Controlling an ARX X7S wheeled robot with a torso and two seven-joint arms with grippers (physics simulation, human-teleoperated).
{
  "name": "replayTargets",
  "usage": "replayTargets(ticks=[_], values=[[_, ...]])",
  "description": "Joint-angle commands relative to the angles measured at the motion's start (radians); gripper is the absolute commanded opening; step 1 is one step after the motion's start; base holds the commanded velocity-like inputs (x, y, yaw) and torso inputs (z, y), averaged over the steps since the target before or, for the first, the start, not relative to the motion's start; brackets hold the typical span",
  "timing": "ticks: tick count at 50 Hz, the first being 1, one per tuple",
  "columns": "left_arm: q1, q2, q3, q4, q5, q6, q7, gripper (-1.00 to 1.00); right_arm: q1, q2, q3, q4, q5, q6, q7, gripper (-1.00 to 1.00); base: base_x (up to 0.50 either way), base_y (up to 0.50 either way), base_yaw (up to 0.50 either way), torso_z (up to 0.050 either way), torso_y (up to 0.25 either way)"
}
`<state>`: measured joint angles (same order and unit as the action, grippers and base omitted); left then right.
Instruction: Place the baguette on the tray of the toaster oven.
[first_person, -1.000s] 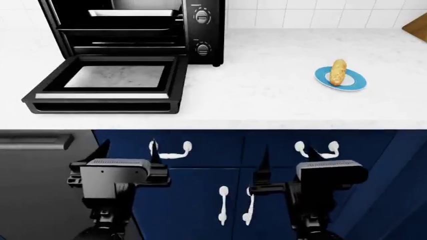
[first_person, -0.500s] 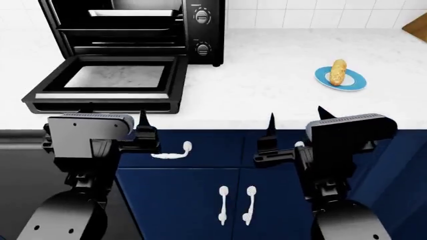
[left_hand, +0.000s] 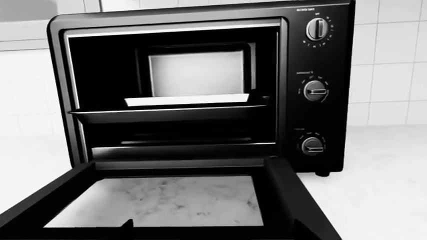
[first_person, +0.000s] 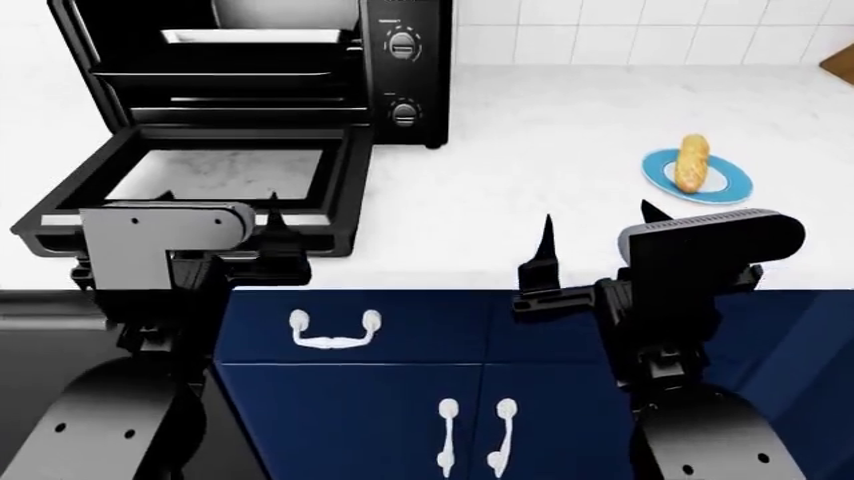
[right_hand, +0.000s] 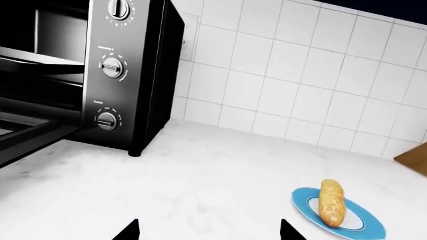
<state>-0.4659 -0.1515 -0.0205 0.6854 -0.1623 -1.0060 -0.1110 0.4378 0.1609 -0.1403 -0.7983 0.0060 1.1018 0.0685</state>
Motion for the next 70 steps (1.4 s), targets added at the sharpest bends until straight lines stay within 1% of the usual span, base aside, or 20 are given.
replayTargets(ticks=[1, 28, 46, 70], values=[[-0.011, 0.019, -0.035, -0.007, -0.007, -0.022, 0.025, 1.0, 0.009, -0.015, 0.021, -0.001, -0.013, 0.005, -0.018, 1.0, 0.17, 0.02, 0.0, 0.0, 0.0], [-0.008, 0.007, -0.019, -0.012, -0.019, -0.014, -0.001, 1.0, 0.009, -0.011, 0.041, -0.024, 0.01, 0.015, -0.008, 1.0, 0.17, 0.1, 0.0, 0.0, 0.0], [-0.012, 0.002, -0.019, -0.017, -0.034, -0.019, -0.013, 1.0, 0.006, -0.013, 0.061, -0.023, 0.033, -0.002, -0.006, 1.0, 0.19, -0.04, 0.0, 0.0, 0.0], [-0.004, -0.003, -0.023, -0.029, -0.051, -0.01, -0.03, 1.0, 0.015, 0.006, 0.036, -0.016, 0.037, 0.011, 0.012, 1.0, 0.25, -0.05, 0.0, 0.0, 0.001]])
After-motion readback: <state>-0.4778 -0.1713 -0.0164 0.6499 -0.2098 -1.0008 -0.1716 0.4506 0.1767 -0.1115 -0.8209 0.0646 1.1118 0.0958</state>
